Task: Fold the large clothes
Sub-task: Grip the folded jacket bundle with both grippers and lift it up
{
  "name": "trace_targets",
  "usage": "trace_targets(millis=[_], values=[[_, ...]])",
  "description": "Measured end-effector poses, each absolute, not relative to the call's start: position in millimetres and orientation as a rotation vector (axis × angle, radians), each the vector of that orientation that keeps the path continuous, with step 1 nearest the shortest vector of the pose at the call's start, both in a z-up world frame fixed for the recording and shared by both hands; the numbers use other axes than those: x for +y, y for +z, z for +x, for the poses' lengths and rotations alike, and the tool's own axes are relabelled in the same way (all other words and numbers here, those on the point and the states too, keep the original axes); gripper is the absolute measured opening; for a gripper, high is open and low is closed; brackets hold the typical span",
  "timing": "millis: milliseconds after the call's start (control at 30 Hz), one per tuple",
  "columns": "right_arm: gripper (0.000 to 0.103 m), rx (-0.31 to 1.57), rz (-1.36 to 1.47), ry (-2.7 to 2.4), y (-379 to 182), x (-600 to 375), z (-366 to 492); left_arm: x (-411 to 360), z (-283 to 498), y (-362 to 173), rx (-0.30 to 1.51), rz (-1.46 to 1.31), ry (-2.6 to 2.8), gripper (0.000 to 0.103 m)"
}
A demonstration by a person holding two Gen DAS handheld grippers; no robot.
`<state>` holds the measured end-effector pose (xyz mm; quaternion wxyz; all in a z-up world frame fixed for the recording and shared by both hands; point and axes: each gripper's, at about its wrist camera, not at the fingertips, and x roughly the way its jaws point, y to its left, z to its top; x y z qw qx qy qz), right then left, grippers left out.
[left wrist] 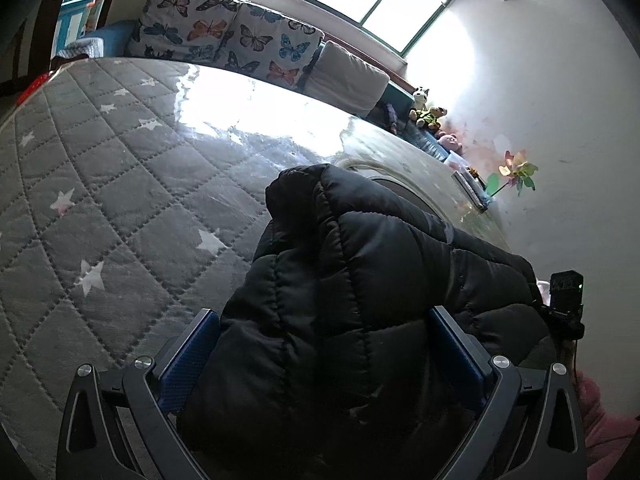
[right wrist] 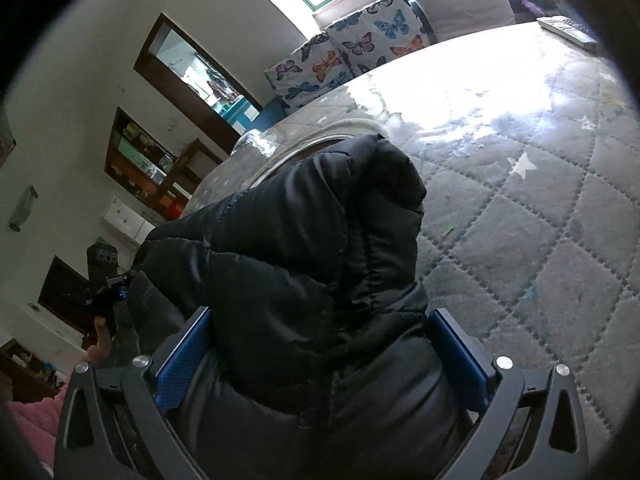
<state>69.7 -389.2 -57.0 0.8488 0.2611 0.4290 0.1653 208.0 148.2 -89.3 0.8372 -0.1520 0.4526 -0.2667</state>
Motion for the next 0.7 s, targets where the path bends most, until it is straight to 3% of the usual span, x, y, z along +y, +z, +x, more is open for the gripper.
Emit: trace_targets(millis=[567,700], values=[[0.103,0.788,0.402,0.23,-41.5,-373.8,49.1,137.1,207.4,-87.8,0.976,-0.286,-0.517,0.103],[0.103,0.846,0.55,0.278,-56.8,-386.7,57.0,138.2,208.4,-90.6,0.97,-0.302,-0.528,0.103]])
